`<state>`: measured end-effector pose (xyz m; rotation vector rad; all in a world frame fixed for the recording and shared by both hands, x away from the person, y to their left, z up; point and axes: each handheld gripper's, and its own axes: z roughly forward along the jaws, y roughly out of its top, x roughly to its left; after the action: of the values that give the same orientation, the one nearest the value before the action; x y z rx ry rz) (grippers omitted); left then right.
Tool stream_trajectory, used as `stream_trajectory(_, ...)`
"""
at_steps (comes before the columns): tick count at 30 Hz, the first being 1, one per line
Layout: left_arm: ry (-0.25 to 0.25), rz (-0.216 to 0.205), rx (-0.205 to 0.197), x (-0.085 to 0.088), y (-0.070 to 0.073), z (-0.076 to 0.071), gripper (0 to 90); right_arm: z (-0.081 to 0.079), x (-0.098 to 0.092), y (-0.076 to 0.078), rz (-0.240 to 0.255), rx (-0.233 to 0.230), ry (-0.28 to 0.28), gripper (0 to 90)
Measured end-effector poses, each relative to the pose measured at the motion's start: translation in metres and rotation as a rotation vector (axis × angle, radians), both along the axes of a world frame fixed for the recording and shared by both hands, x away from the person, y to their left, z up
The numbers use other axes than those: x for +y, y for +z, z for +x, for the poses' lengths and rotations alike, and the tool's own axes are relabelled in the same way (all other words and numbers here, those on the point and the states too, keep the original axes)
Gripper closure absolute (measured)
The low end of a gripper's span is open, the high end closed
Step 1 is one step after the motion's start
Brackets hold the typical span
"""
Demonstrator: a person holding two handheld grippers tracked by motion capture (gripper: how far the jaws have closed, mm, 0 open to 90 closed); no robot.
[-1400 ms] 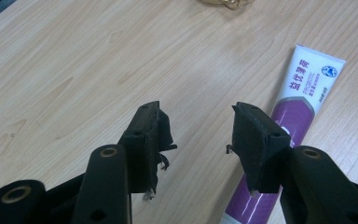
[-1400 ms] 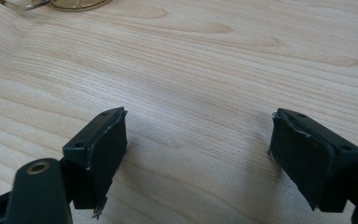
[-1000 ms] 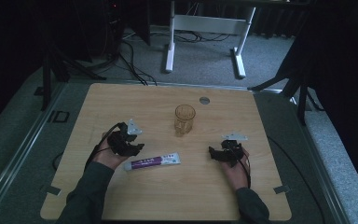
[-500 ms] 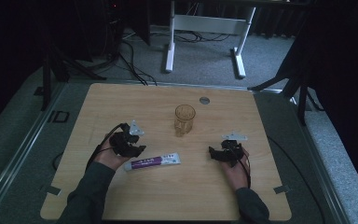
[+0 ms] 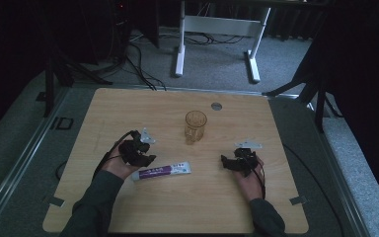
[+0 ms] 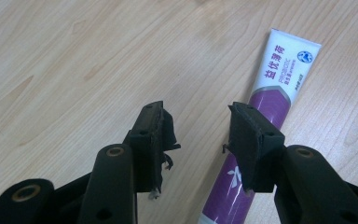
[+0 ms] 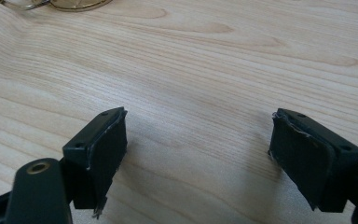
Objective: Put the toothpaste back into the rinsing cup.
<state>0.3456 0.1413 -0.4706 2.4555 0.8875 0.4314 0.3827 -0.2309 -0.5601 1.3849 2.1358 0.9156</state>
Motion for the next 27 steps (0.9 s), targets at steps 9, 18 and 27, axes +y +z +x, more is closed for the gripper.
stream_trajectory(9, -0.022, 0.03, 0.023, -0.008, -0.004, -0.001, 55.5, 0.0, 0.0, 0.0, -0.001, 0.0, 0.0, 18.6)
stream_trajectory(18, -0.028, 0.054, 0.051, -0.012, -0.007, -0.001, 55.5, 0.0, 0.0, 0.0, -0.001, 0.0, 0.0, 18.6)
stream_trajectory(27, -0.063, 0.071, 0.072, -0.019, -0.013, -0.003, 55.4, 0.0, 0.0, 0.0, 0.0, 0.0, 0.0, 18.6)
